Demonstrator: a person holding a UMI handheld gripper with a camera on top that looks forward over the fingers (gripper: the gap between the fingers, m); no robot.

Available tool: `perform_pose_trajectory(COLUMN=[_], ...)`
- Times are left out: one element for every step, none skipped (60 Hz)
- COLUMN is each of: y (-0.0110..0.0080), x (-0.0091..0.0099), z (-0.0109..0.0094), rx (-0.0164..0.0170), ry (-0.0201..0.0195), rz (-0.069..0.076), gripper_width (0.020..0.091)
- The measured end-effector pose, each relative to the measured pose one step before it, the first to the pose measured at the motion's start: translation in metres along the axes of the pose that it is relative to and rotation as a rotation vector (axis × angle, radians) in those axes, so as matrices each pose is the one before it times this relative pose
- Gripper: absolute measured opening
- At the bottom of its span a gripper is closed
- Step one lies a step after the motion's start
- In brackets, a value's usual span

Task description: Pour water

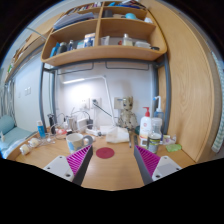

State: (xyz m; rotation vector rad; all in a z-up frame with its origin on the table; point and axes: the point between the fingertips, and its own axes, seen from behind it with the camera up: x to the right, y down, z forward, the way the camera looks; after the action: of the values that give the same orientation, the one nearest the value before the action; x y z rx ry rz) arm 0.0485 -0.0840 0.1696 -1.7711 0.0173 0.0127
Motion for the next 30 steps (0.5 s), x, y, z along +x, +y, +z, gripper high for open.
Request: perform_pose_trajectory(y=[0.00971,0.02014,0.01567,0.00601,0.00573,0.00362,0.00335,0.00255,0.00133,0.00091,0.00006,-0.00025,-0.00085,-0.00144,-0.00154,-0.00184,-0.00221,-0.00253,-0.00178,-0.00146,-0.00157,-0.00087,-0.00143,-0.00120,-0.00068,0.00043,0.00122,0.00120,0.00130,0.00055], x=[0.01681,0.02656,0.01115,0.01000,0.00848,0.00692,0.00739,0.00836,0.00814,0.00798,0.00687,0.00663,0.00597,0.00567,0.00567,0.00535,0.00509,0.00453,0.00362,0.00322,0.00259,0.00217,0.00194,0.00176,0.00179,0.00220,0.00215,0.00206,0.00150,0.00089], z=[0.01711,0.00170,-0.00105,0.00296,0.00238,0.00205,0.00206,0.00223,0.00274,0.00284,0.00308,0.00324,0.00322,0.00360,0.00359,0.00394,0.00420,0.00431,0.00440,0.00436,0.00431,0.00460,0.00482,0.00522,0.00539,0.00564,0.00536,0.00536,0.00521,0.00479], rx=[-0.01237,-0.00175,0.00332,-0.00752,-0.00533,-0.00489,-0.00319,-0.00127,0.00053,0.00211,0.00287,0.00396,0.00499,0.00504,0.00576,0.00699,0.00863,0.00898,0.00726,0.00519,0.00425,0.00388,0.00448,0.00501,0.00450,0.00167,-0.00206,-0.00400,-0.00404,-0.00299], ry=[0.01003,0.00288,0.01109,0.00977,0.00863,0.00535,0.00578,0.00837,0.00948,0.00979,0.00867,0.00801,0.00768,0.00708,0.00732,0.00790,0.00768,0.00592,0.00454,0.00285,0.00174,0.00056,-0.00009,-0.00059,0.00016,0.00147,0.00348,0.00369,0.00271,0.00097], rz=[0.0055,0.0083,0.0150,0.0077,0.0078,0.0070,0.0053,0.0047,0.0036,0.0019,0.0008,-0.0002,-0.0007,-0.0004,0.0005,0.0012,0.0010,-0.0011,-0.0027,-0.0036,-0.0039,-0.0036,-0.0032,-0.0033,-0.0037,-0.0044,-0.0046,-0.0042,-0.0027,-0.0018], gripper_width=[0.0855,0.0853,0.0851,0.0852,0.0853,0.0851,0.0851,0.0852,0.0854,0.0853,0.0856,0.0855,0.0854,0.0854,0.0857,0.0858,0.0855,0.0857,0.0858,0.0856,0.0857,0.0856,0.0857,0.0858,0.0854,0.0856,0.0855,0.0855,0.0856,0.0857])
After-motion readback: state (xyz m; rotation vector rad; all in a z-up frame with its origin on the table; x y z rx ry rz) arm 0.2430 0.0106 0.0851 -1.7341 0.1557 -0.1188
